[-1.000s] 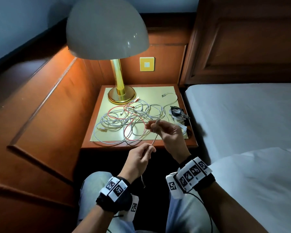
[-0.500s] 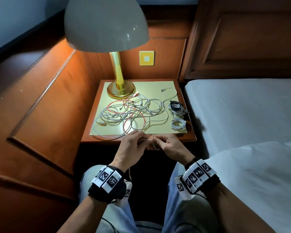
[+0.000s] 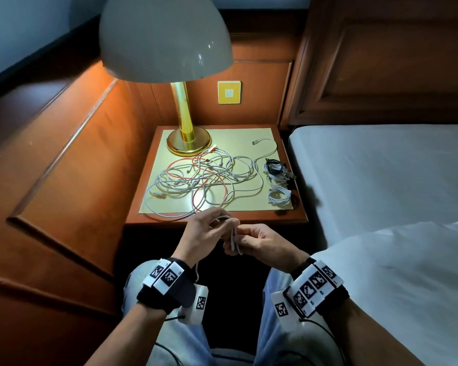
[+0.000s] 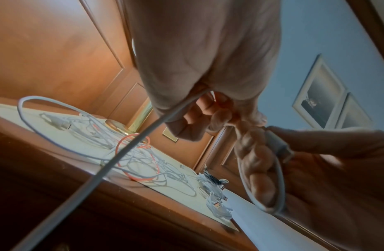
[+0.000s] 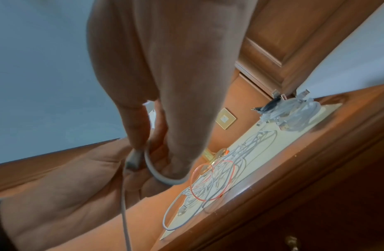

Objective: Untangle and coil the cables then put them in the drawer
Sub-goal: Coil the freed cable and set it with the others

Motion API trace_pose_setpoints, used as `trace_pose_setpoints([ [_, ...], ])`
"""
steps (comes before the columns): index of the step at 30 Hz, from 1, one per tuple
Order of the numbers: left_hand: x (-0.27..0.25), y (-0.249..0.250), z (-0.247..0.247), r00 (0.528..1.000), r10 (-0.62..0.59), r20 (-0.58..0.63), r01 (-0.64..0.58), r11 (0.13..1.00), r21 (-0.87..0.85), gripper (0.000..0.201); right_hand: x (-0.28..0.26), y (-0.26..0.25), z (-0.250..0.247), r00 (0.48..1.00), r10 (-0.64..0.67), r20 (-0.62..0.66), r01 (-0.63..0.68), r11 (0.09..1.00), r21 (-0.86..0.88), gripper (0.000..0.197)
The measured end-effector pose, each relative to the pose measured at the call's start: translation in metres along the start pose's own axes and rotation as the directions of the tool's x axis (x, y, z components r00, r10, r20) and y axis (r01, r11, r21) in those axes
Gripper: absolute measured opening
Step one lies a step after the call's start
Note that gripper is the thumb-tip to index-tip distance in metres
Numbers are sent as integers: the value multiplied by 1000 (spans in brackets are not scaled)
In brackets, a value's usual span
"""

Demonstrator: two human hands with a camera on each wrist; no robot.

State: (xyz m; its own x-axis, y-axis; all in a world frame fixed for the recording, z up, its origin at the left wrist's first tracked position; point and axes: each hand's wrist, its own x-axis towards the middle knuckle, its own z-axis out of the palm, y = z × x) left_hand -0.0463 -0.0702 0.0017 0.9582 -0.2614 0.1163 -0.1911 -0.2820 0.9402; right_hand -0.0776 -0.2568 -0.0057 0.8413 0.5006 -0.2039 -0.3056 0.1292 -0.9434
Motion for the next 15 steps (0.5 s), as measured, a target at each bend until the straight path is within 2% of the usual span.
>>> trace_pose_setpoints([
  [3,-1,-3,2,994,-111,4,109,964,-244,12,-1,-6,4,999,-14,-45,13,1000,-21,23],
  [5,-3,1,4,992,-126,5,121,942,-313,15,-1,-8,5,996,-35,-80,33,999,-27,27],
  [9,-7,4,7,990,-139,32,141,922,-360,15,1,-8,3,995,-56,-79,47,992,-114,31],
  [12,-8,-1,4,988,-145,45,151,936,-319,13,-1,-9,2,992,-81,-94,73,994,-78,26],
  [15,-10,7,5,993,-106,49,116,941,-318,16,0,-10,6,984,-71,-163,71,997,-4,38],
])
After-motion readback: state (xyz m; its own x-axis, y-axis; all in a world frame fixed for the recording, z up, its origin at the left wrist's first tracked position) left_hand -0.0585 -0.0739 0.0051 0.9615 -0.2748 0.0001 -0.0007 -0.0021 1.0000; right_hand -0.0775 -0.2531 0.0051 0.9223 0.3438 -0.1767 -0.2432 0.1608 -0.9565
